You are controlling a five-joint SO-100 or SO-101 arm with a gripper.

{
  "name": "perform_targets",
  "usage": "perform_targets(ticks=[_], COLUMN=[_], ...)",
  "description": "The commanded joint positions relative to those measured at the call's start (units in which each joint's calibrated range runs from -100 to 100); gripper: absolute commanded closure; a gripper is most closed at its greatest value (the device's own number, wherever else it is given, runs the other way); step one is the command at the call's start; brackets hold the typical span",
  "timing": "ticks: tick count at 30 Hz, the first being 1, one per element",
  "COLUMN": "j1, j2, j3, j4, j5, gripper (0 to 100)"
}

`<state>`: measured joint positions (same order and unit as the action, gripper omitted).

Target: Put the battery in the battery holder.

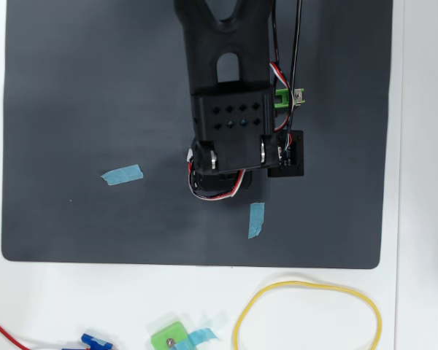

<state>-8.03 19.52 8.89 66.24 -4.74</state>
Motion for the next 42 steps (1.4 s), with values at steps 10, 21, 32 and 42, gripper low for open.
perform_targets(ticks=[10,21,32,42], j1=[-3.65,-13.92,-20.05,-22.23], j2=[-1.66,-35.43,-35.09,-35.60], j3=[-0.61,22.38,27.49,30.67], j4=[0.81,-5.13,-4.87,-5.31], j5=[-0.11,-0.37,-3.92,-9.39], gripper=[100,100,100,100])
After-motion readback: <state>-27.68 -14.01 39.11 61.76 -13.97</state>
